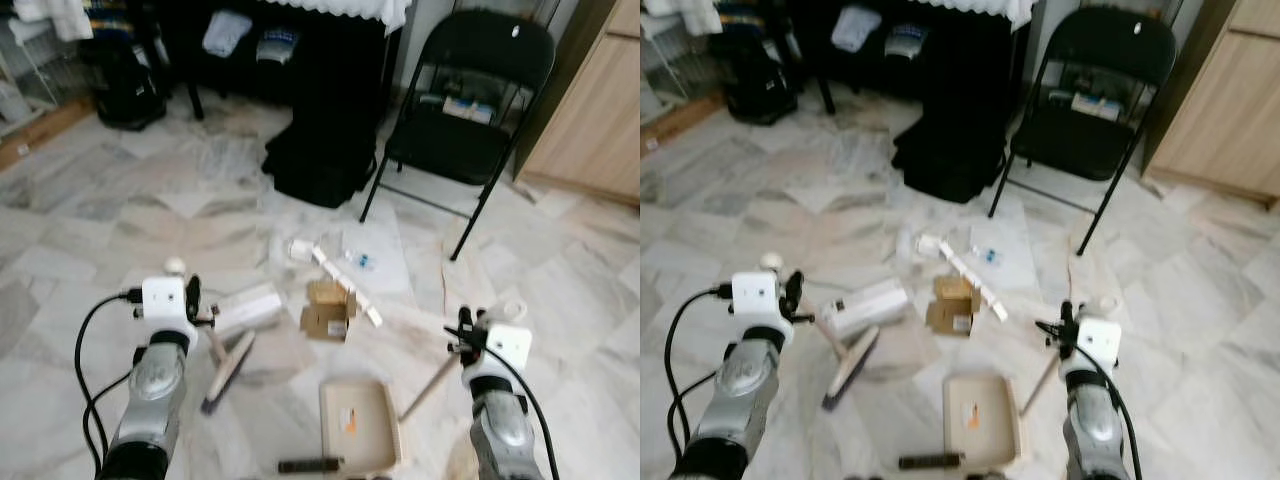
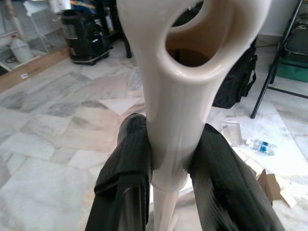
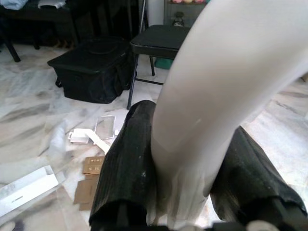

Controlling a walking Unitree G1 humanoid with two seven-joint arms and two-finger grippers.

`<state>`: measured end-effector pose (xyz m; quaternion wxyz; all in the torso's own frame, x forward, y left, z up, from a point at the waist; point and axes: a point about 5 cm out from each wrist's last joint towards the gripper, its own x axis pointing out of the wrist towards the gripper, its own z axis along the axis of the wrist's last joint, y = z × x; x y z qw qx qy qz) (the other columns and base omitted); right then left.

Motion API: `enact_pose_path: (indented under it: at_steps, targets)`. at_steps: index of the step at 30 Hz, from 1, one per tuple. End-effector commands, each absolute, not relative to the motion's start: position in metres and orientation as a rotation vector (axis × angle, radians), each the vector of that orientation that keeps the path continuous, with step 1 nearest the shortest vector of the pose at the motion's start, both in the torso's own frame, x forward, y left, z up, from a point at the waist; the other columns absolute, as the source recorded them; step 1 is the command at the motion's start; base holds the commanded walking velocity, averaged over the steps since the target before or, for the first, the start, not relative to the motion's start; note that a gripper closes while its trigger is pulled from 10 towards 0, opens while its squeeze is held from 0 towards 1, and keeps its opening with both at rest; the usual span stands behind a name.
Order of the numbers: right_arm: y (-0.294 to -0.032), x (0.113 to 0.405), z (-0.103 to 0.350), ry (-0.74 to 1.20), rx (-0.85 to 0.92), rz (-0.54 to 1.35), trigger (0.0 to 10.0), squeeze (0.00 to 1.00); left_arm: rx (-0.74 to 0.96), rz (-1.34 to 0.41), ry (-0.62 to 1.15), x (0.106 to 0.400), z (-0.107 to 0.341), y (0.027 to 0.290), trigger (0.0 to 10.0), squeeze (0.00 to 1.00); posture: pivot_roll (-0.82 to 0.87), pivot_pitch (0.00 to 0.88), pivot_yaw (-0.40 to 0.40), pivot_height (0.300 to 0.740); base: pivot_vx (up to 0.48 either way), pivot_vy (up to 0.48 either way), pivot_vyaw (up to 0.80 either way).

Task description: Sweep floor

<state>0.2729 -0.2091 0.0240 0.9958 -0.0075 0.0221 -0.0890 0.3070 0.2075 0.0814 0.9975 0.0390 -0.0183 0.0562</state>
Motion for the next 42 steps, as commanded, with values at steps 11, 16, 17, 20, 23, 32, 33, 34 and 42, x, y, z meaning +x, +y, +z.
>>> enact_pose_path:
  at_steps: [11,16,17,20,23,32,33,34,42]
  targets:
    - [-0.205,0.268,0.021,0.061,-0.027,-0.164,10.0,0.00,0.109,0.110,-0.084,0.310,0.092,0.212,10.0,0.00,-0.11,0.079,0.013,0.740,-0.305,0.000,0.00]
    - [-0.203,0.268,0.022,0.056,-0.027,-0.161,10.0,0.00,0.147,0.124,-0.055,0.310,0.091,0.214,10.0,0.00,-0.11,0.082,0.015,0.740,0.000,0.000,0.00]
    - [-0.203,0.268,0.022,0.056,-0.027,-0.161,10.0,0.00,0.160,0.127,-0.038,0.311,0.090,0.215,10.0,0.00,-0.11,0.083,0.016,0.740,0.000,0.000,0.00]
    - [-0.203,0.268,0.022,0.055,-0.027,-0.162,10.0,0.00,0.229,0.141,0.038,0.312,0.084,0.219,10.0,0.00,-0.11,0.086,0.016,0.740,0.000,0.000,0.00]
    - [-0.203,0.267,0.022,0.053,-0.028,-0.161,10.0,0.00,0.276,0.155,0.131,0.312,0.079,0.223,10.0,0.00,-0.11,0.092,0.015,0.740,0.000,0.000,0.00]
    - [-0.202,0.267,0.022,0.054,-0.030,-0.159,10.0,0.00,0.352,0.053,0.303,0.309,0.064,0.215,10.0,0.00,-0.10,0.102,0.013,0.740,0.000,0.000,0.00]
    - [-0.202,0.267,0.022,0.057,-0.031,-0.158,10.0,0.00,0.363,0.042,0.339,0.308,0.062,0.214,10.0,0.00,-0.10,0.103,0.013,0.740,0.000,0.000,0.00]
    - [-0.202,0.267,0.022,0.058,-0.031,-0.158,10.0,0.00,0.368,0.035,0.363,0.307,0.061,0.213,10.0,0.00,-0.10,0.103,0.013,0.740,0.000,0.000,0.00]
    - [-0.203,0.267,0.022,0.066,-0.034,-0.160,10.0,0.00,0.423,-0.155,0.523,0.300,0.056,0.200,10.0,0.00,-0.10,0.115,0.012,0.740,0.000,0.000,0.00]
